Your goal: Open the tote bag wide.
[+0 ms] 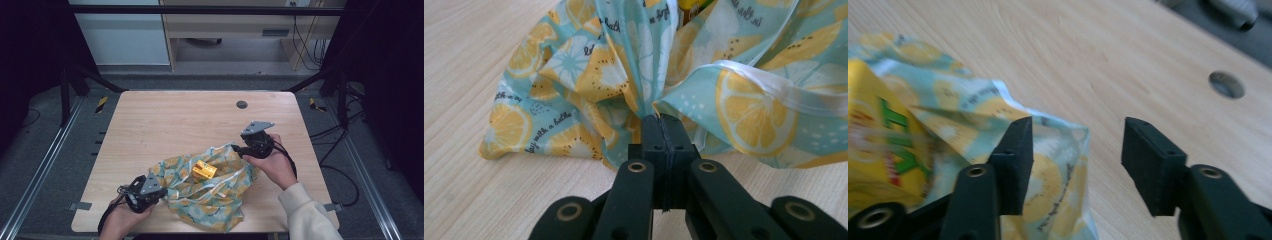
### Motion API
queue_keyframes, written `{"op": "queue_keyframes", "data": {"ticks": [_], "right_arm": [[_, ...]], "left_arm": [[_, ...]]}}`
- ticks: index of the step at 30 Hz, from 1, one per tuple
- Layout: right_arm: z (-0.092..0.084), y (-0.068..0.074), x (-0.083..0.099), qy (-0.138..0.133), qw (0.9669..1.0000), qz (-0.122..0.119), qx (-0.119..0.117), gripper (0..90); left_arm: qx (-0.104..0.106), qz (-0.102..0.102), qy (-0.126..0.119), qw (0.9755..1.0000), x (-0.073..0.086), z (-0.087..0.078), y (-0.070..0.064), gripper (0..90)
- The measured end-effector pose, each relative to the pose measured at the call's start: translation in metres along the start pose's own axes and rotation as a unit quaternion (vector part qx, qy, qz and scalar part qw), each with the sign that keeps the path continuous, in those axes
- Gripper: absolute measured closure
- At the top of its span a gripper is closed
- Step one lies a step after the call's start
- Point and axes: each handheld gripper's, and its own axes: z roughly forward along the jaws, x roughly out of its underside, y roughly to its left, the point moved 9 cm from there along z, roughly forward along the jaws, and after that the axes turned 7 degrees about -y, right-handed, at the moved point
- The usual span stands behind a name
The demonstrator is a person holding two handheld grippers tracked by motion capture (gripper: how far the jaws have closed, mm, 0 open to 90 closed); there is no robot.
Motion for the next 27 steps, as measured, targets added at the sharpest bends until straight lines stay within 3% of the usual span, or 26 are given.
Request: {"op": "queue_keyframes", "data": {"ticks": [5, 12, 16, 22, 27], "right_arm": [[-0.018, 0.032, -0.004, -0.019, 0.9990, -0.006, -0.040, 45.3], [-0.015, 0.063, 0.026, 0.014, 0.9975, -0.010, -0.068, 46.8], [-0.022, 0.079, 0.042, 0.019, 0.9958, -0.015, -0.089, 46.8], [-0.031, 0.091, 0.070, 0.037, 0.9940, -0.021, -0.101, 45.8], [-0.031, 0.096, 0.085, 0.034, 0.9940, -0.013, -0.103, 44.4]], "left_arm": [[0.002, 0.008, -0.006, 1.0000, -0.002, -0.003, -0.004, 90.0], [0.009, 0.016, -0.004, 0.9998, -0.002, -0.004, -0.008, 90.0], [0.012, 0.018, -0.005, 0.9998, -0.002, -0.005, -0.010, 90.0], [0.020, 0.028, 0.006, 0.9994, 0.000, -0.002, -0.015, 90.0], [0.015, 0.025, 0.004, 0.9996, 0.000, -0.001, -0.014, 90.0]]}}
